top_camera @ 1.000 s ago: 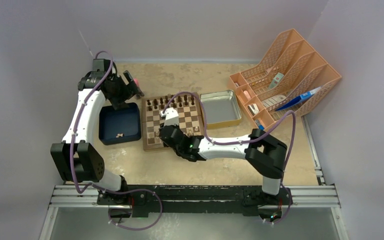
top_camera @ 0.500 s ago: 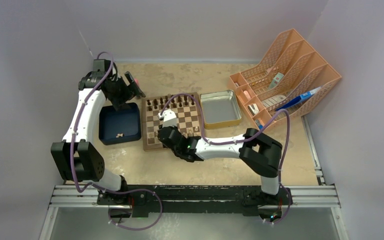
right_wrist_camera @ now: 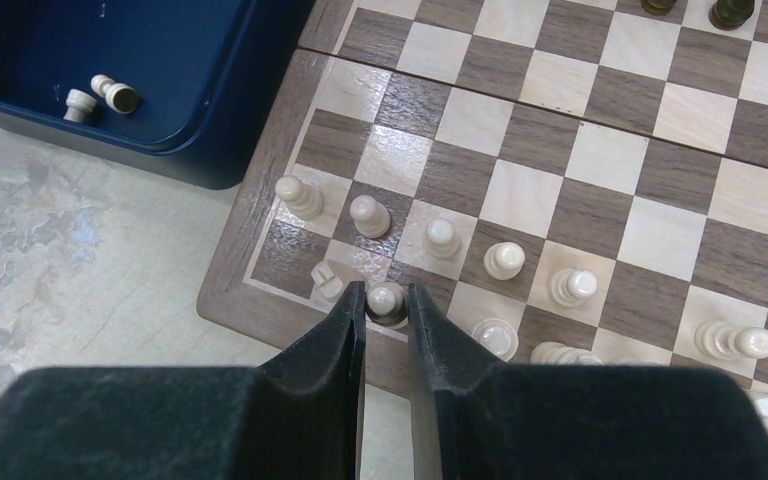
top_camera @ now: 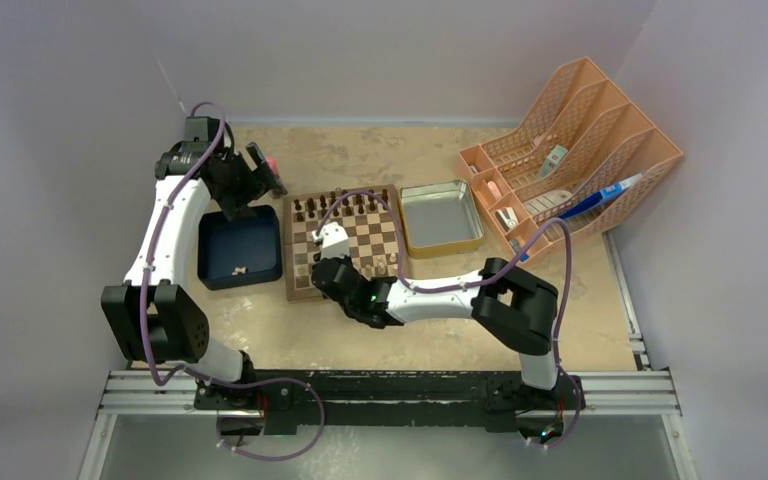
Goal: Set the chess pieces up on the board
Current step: Place the chess piece on the chessboard.
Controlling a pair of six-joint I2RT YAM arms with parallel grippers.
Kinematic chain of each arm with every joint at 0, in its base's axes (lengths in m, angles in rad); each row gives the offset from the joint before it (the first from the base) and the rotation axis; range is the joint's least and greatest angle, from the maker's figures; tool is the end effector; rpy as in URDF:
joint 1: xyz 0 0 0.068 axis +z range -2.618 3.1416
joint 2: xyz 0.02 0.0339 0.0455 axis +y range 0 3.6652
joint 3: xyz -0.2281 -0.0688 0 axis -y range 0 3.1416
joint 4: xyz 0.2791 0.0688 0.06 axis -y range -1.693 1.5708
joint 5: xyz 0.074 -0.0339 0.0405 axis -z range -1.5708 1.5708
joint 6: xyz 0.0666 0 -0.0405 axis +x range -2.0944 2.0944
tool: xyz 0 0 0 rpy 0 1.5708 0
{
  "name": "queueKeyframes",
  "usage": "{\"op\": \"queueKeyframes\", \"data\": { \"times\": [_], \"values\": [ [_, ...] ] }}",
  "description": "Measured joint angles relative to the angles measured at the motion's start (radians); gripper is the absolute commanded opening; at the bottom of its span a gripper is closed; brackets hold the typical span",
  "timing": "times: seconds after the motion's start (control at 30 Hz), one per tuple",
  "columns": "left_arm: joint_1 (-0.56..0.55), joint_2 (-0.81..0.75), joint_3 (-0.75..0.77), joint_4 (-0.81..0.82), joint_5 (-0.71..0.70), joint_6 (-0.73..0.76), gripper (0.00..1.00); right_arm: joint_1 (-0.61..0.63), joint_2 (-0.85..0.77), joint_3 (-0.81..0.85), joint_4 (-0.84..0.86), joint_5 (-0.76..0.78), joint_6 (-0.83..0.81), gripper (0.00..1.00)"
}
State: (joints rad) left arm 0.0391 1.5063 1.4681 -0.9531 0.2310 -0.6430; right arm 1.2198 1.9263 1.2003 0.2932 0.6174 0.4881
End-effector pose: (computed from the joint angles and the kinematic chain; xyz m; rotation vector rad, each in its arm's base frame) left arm 0.3628 -0.0011 0.2743 -0.7873 2.4878 -0.5201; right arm 0.1959 0.4228 0.1331 -0.3205 1.9289 0.5223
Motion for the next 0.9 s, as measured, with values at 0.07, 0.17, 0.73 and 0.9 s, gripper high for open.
{"op": "queueKeyframes", "data": {
  "times": [0.07, 0.17, 0.73, 0.9],
  "values": [
    [0.0, 0.0, 0.0, -0.003, -0.005, 0.0, 0.81, 0.003, 0.0, 0.0, 0.001, 0.003, -0.001, 0.0],
    [0.0, 0.0, 0.001, -0.01, -0.011, 0.0, 0.81, 0.004, 0.0, 0.0, 0.005, 0.003, -0.003, 0.0],
    [0.0, 0.01, 0.035, -0.019, -0.018, 0.0, 0.8, 0.005, 0.022, -0.001, 0.021, 0.029, -0.02, 0.0],
    [0.0, 0.011, 0.035, -0.019, -0.013, -0.001, 0.8, 0.01, 0.033, -0.002, 0.026, 0.029, -0.02, 0.0]
  ]
}}
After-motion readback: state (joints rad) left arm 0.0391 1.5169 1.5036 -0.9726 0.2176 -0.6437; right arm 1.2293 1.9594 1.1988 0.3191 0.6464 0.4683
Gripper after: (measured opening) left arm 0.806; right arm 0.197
